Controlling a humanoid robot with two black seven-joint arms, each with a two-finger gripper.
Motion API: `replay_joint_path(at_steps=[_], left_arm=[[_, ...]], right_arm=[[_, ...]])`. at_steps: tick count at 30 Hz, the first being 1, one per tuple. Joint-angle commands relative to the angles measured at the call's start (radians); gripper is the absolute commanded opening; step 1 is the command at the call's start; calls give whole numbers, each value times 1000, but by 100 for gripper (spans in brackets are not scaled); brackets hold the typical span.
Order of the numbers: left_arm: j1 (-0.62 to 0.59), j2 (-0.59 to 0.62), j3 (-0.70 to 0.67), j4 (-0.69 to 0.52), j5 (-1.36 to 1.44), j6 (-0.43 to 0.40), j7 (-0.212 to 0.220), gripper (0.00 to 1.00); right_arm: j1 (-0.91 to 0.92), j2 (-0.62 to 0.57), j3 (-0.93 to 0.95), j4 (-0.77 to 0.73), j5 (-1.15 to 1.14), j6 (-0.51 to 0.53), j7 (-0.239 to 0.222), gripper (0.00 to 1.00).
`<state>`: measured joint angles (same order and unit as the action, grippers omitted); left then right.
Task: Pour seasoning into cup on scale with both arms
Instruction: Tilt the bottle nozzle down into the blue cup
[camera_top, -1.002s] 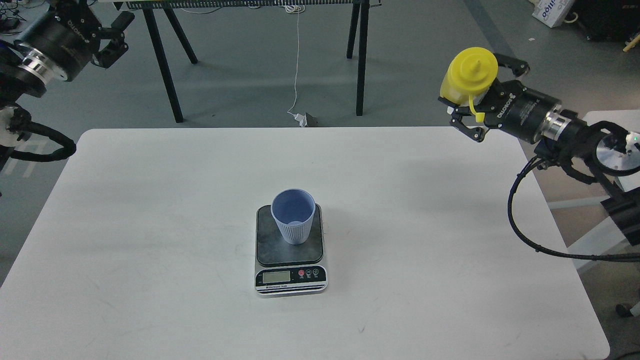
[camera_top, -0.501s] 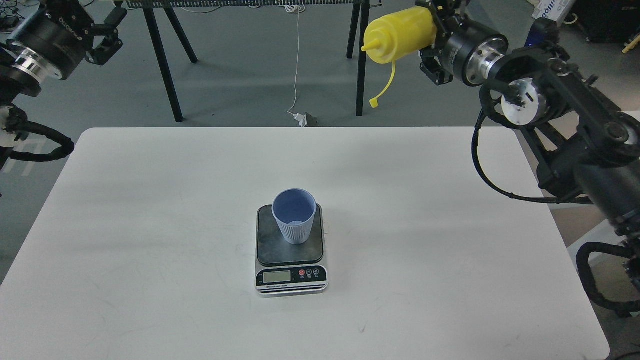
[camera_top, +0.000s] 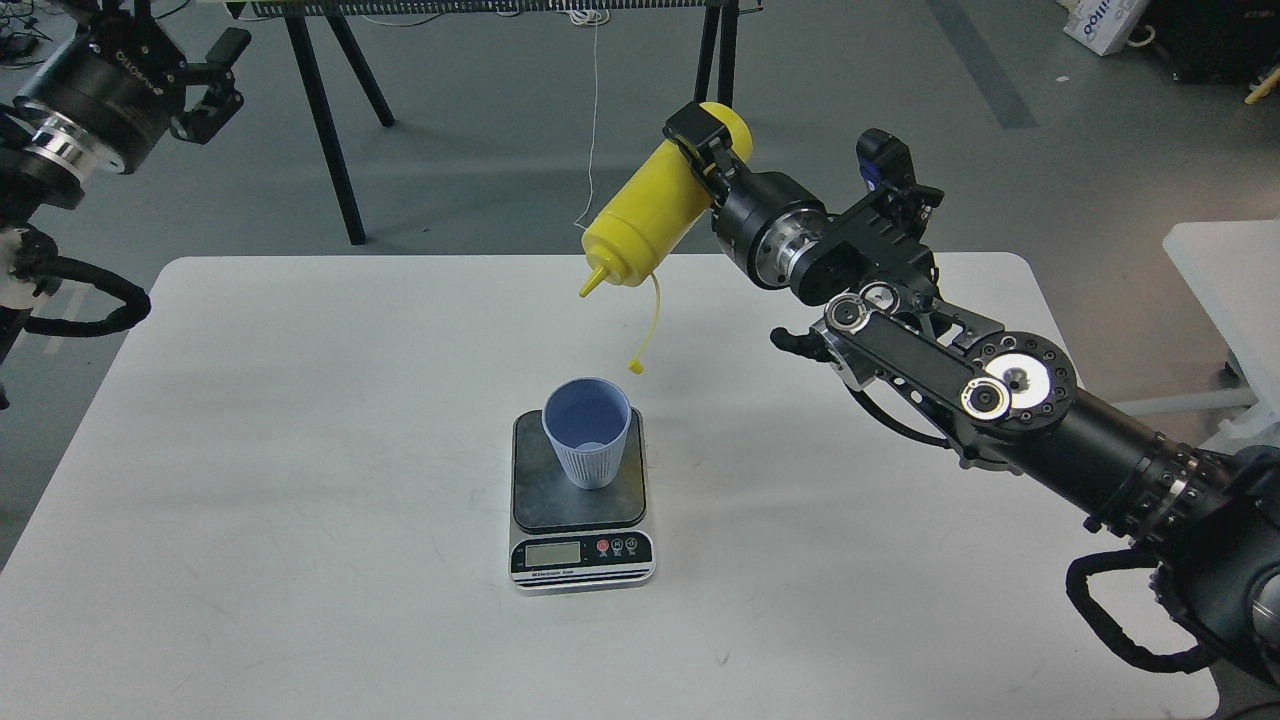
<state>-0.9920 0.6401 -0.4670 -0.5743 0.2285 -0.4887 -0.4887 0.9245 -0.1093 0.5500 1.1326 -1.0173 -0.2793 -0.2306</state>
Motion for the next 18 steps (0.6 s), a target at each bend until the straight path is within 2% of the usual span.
replay_joint_path(at_steps=[1,18], left_arm=[[10,1,-7,-2,0,0,0,100],[24,4,-7,-4,0,0,0,100]], right_arm=[[-12,3,-48,-5,-44,-4,8,3],[-69,30,-130,-54,-187,-67,47,3]])
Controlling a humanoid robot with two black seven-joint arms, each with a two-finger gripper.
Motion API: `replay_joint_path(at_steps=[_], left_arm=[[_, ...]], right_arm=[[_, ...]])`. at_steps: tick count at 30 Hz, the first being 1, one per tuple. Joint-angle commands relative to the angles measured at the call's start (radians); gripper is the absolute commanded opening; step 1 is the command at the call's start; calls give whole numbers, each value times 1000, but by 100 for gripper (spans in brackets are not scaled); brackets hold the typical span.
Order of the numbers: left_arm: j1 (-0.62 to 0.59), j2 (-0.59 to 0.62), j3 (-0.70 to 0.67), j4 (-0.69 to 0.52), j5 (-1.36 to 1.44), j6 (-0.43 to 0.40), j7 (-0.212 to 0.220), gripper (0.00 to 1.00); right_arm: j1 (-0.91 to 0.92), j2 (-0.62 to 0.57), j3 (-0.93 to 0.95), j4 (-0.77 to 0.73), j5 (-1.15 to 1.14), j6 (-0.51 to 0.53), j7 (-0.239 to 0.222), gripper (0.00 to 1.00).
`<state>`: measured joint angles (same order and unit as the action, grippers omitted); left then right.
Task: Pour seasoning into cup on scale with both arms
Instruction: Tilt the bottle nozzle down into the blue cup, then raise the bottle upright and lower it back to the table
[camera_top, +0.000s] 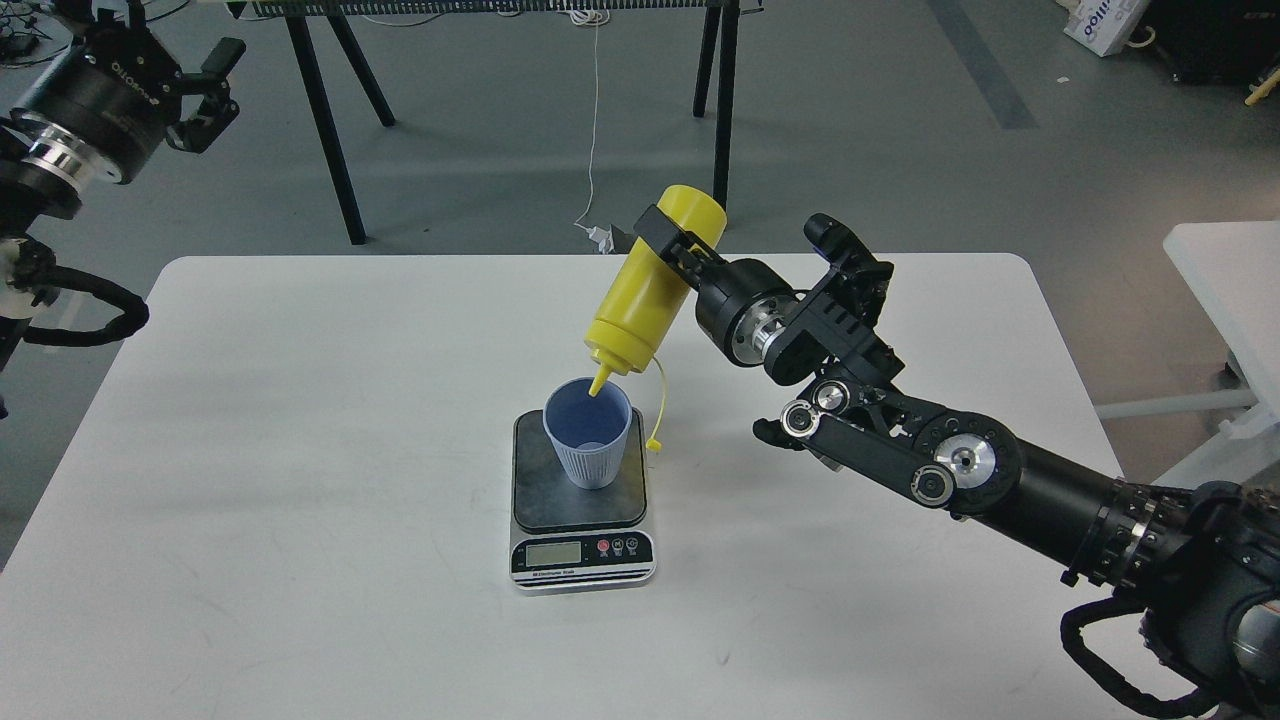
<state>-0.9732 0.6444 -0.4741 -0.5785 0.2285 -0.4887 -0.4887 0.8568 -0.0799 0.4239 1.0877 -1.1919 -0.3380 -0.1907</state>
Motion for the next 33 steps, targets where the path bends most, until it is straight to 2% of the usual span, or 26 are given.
replay_joint_path(at_steps=[1,9,12,15,21,24,27,30,33], left_arm=[[5,0,0,2,0,0,0,100],[5,0,0,0,0,0,0,100],[11,0,0,2,0,0,0,100],[33,0,2,0,0,0,0,100],[39,29,14,0,5,0,0,100],[41,76,12,-15,2,0,0,100],[41,132,14,-58,2,0,0,100],[41,178,17,-83,2,0,0,100],[47,208,35,-86,2,0,0,100]], right_arm=[[-2,2,-4,-9,-12,-9,8,3],[-1,18,-1,-32,-11,-19,16,4],[11,48,48,-29,21,-15,-10,4],[36,75,186,-25,142,-3,-61,4],[136,51,462,-19,408,45,-153,4],[160,11,636,-20,532,83,-214,5],[165,-33,846,-32,769,131,-291,5],[122,-104,976,-42,1001,189,-298,5],[-25,-118,1103,-28,1084,273,-298,5]])
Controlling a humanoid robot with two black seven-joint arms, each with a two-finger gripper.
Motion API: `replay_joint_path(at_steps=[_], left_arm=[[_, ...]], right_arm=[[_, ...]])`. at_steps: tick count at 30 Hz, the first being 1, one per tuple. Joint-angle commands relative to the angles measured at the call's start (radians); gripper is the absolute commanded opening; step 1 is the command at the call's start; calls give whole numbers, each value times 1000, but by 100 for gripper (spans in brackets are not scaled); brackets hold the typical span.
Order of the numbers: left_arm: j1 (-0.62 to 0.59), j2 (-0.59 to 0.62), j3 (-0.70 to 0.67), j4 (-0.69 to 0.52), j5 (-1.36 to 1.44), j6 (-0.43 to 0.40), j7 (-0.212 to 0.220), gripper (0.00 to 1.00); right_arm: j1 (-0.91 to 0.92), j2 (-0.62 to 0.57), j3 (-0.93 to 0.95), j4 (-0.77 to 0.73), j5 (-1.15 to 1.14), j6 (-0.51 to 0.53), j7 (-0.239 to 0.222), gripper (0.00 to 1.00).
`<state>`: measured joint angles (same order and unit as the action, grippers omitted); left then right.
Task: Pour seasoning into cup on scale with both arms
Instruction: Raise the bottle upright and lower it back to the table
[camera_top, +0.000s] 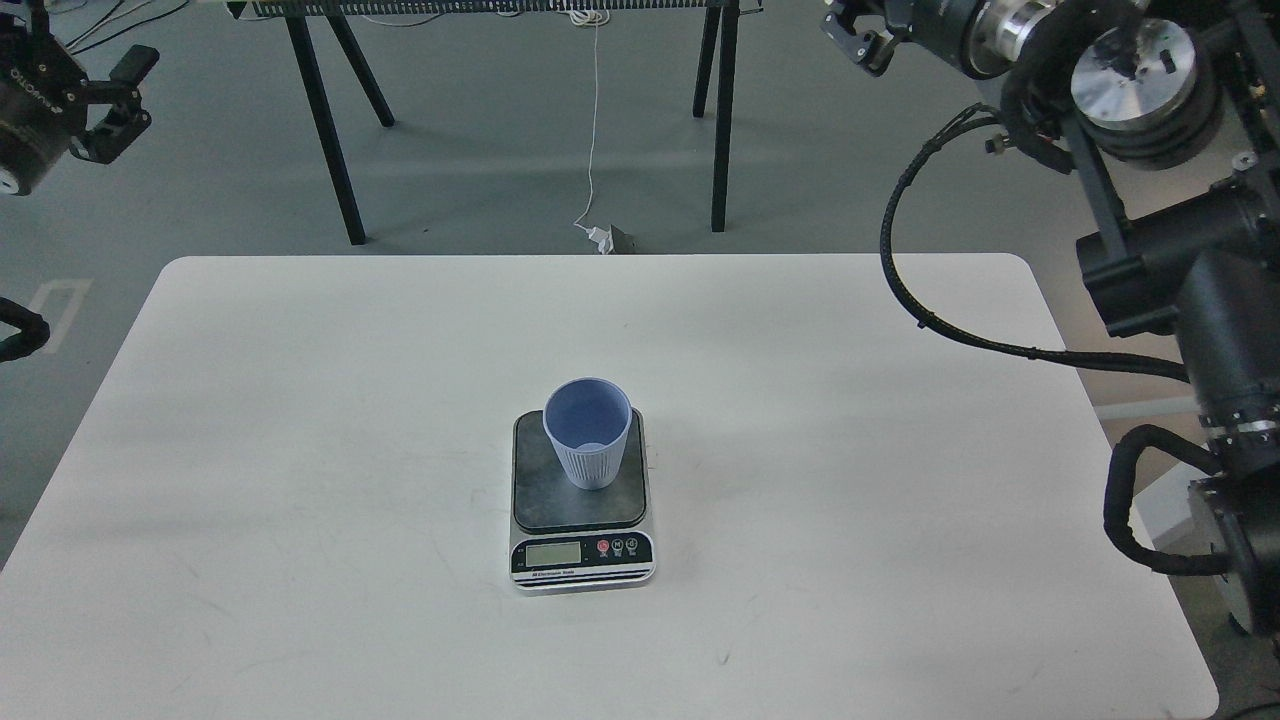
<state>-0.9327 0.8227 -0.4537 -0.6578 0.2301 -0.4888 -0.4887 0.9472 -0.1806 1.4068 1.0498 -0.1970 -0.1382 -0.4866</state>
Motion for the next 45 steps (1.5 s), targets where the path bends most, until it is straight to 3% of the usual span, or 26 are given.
replay_joint_path(at_steps=[1,5,14,17,25,32,38,45], left_arm=[[17,39,18,-11,0,0,0,100],[51,67,20,-61,0,0,0,100],[52,72,27,-75,2,0,0,100],[52,75,27,-83,2,0,0,100],[55,85,27,-95,2,0,0,100],[57,90,27,-114,2,0,0,100],[64,102,27,-121,2,0,0,100],[64,116,27,-129,2,0,0,100]], right_arm=[[-161,-10,177,18,106,112,-2,5],[-384,33,291,27,313,276,-2,5],[-786,127,212,-42,487,627,-2,7],[-835,179,205,-99,487,627,-2,7],[-892,181,201,-234,485,627,-2,7],[-909,181,186,-258,484,627,-2,8],[-910,181,149,-258,484,627,-2,29],[-904,181,95,-258,484,627,-2,44]])
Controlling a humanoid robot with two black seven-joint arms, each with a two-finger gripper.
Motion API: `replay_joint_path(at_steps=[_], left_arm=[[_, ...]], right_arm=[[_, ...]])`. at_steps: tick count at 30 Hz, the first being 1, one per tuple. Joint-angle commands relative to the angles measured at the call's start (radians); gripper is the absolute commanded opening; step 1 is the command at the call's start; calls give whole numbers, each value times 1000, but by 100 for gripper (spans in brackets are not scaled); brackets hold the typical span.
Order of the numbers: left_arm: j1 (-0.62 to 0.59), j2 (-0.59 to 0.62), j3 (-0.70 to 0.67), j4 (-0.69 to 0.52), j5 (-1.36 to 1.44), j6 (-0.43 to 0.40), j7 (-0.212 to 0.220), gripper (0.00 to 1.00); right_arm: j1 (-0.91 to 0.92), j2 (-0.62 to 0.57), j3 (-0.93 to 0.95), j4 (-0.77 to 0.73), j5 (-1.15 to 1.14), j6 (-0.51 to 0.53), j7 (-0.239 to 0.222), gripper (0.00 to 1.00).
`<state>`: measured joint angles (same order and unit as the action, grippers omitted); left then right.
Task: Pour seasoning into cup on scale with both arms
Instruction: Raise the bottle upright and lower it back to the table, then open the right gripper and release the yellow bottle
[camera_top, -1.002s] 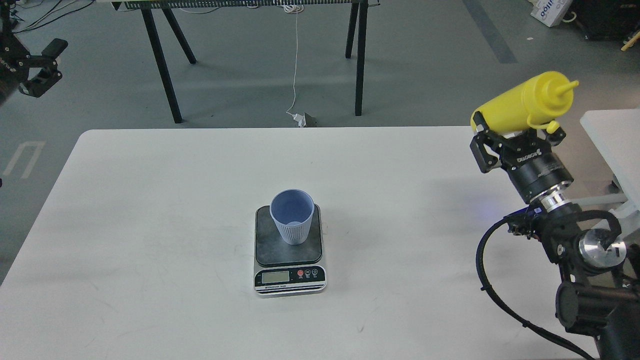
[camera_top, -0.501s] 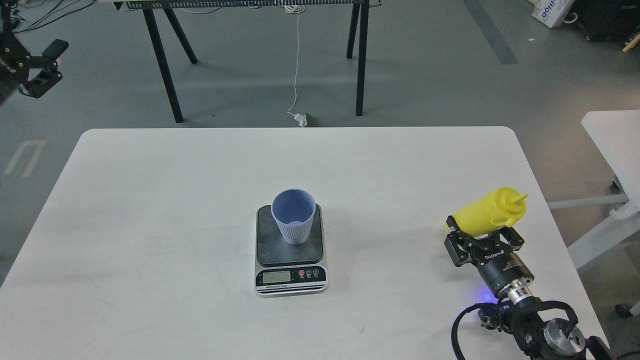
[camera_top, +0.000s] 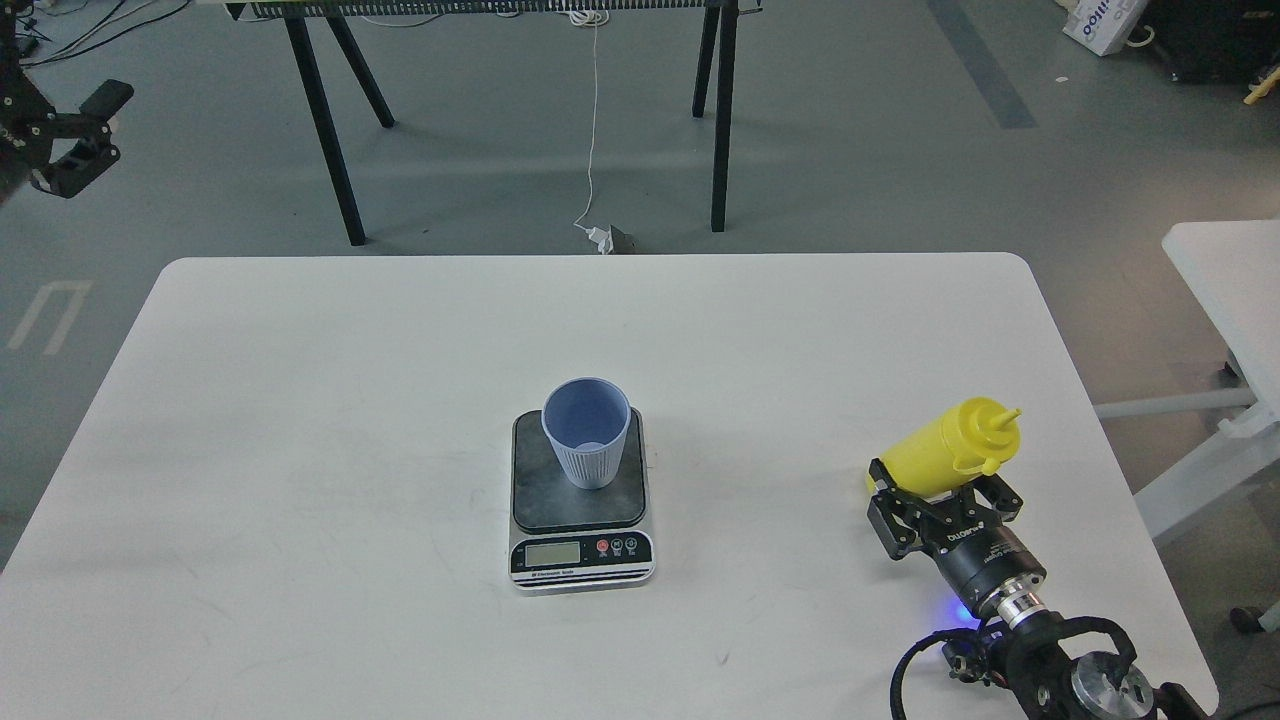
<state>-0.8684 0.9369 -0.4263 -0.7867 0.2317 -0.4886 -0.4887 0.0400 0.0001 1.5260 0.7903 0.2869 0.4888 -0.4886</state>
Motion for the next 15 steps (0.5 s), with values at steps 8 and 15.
replay_joint_path(at_steps=[8,15], left_arm=[[0,5,0,0,1,0,0,100],[0,11,0,-2,0,0,0,100]], right_arm=[[-2,0,-35,3,0,0,0,66],[-5,0,-32,15,3,0,0,90]])
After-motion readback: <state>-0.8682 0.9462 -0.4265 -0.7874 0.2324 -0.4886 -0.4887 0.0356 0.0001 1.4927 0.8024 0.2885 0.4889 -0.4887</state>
